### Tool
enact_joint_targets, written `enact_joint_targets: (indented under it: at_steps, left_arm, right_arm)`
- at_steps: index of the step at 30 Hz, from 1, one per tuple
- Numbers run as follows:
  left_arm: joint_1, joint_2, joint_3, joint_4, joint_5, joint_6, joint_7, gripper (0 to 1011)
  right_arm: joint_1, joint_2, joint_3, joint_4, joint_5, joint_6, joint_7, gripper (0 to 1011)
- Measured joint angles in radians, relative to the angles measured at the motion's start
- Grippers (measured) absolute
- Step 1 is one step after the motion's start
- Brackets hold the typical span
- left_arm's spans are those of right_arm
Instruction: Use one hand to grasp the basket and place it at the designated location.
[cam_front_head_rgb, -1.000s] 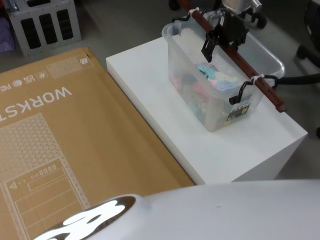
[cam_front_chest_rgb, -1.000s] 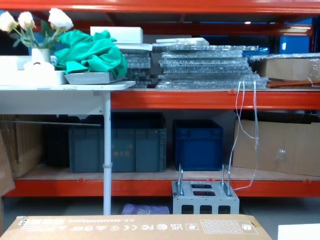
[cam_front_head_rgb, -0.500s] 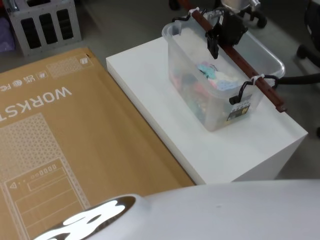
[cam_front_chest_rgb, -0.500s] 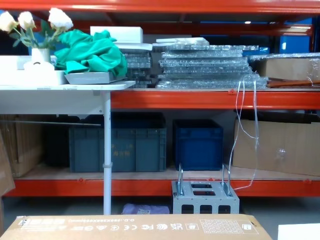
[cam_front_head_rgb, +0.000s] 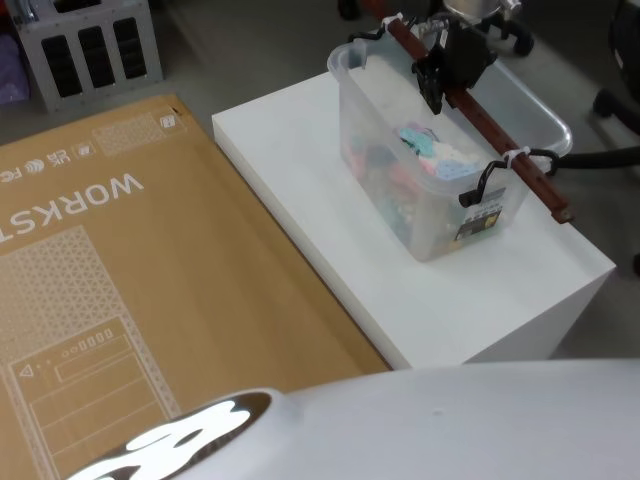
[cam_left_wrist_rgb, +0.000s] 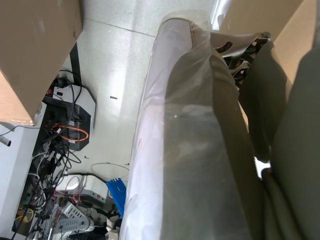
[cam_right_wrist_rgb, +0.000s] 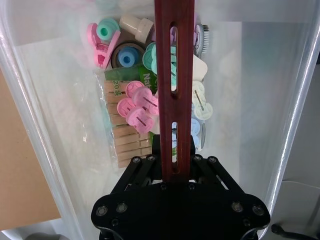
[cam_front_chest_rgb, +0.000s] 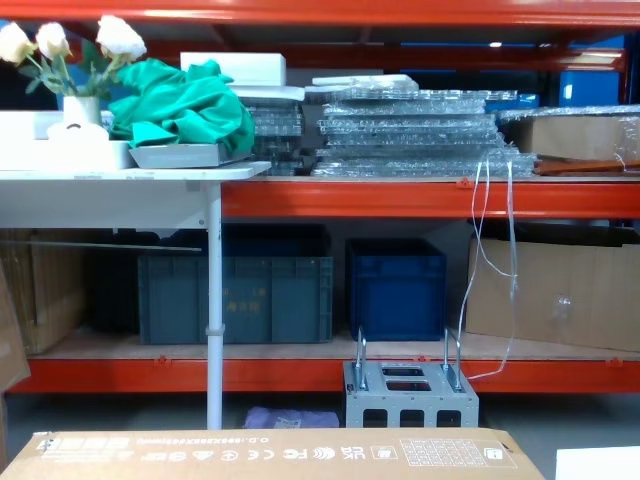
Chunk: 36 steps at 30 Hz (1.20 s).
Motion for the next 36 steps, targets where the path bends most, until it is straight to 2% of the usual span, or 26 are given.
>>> enact_joint_targets:
  at_steps: [31,36]
  left_arm:
    - [0.000,0.000,0.000,0.000,0.000,0.000,0.000,0]
    - [0.000,0.000,0.000,0.000,0.000,0.000,0.000,0]
  right_arm:
    - [0.057,-0.028,-0.012,0.030,-0.021,-0.029,0.008,228]
    - [0.082,-0.038,-0.020,0.051,-0.026,-0.052,0.026,228]
